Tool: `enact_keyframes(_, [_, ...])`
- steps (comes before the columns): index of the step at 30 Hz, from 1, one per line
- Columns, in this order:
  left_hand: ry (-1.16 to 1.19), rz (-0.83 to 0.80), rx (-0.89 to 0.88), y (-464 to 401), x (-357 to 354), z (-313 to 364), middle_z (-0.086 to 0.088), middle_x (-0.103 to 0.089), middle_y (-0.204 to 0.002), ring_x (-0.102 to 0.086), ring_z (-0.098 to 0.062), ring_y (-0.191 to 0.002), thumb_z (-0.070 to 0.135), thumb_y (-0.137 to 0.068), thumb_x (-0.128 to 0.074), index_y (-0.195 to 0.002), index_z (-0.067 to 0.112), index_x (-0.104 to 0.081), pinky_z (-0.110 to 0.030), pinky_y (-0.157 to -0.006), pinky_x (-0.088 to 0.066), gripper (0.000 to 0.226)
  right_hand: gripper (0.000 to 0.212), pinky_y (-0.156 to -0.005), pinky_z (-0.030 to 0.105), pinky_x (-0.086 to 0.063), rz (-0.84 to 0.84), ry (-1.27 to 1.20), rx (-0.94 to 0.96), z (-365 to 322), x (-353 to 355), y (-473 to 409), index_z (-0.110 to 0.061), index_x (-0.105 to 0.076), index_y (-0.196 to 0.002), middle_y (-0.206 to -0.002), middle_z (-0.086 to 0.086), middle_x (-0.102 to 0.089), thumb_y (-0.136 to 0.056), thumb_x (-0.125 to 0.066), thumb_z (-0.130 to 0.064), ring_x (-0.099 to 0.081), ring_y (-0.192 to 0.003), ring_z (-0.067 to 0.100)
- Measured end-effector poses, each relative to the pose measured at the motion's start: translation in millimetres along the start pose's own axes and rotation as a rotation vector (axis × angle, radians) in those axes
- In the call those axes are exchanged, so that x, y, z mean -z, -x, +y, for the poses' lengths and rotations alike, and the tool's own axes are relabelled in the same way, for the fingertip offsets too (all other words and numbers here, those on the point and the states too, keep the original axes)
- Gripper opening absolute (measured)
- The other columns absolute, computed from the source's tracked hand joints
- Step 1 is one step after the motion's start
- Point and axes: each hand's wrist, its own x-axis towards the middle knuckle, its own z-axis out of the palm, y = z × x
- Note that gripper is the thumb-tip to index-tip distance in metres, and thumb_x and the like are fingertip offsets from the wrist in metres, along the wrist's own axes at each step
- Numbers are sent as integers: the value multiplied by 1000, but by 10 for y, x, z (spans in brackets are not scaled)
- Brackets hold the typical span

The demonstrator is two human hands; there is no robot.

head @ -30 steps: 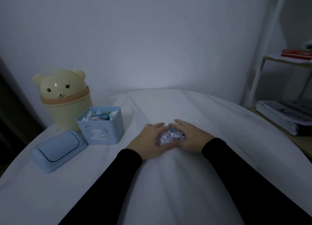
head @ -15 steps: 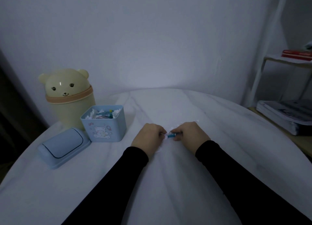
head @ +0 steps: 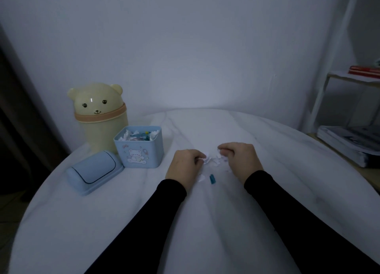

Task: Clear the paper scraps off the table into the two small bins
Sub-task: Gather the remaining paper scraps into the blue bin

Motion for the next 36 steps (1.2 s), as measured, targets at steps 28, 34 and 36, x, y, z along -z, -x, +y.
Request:
enact_keyframes(28, [46, 90, 122, -536, 1597, -1065, -1, -68, -75, -60, -9, -68, 14, -74, -78, -83, 18, -70, -17, -62, -46, 13, 27, -83, 10, -38, -228, -71, 219, -1509, -1060, -648, -10, -70, -113, -115, 6, -70, -90, -61, -23, -63, -108, 16])
enact_keyframes(34, [26, -72, 157, -623, 1686, -1024, 1, -68, -82, -58, -5, -71, 13, -69, -82, -95, 13, -72, 0, -55, -39, 28, 28, -70, 15, -45, -342, -10, 281, -1572, -977, -692, -19, -71, -111, -109, 1, -72, -90, -53, -15, -66, -95, 14])
enact_keyframes(36, [54, -124, 163, -618, 1721, -1011, 1, -69, -84, -60, -4, -71, 10, -69, -82, -99, 11, -72, 1, -56, -41, 32, 35, -66, 18, -48, -370, 20, 295, -1584, -943, -722, -26, -73, -106, -99, 4, -74, -87, -51, -7, -68, -86, 18])
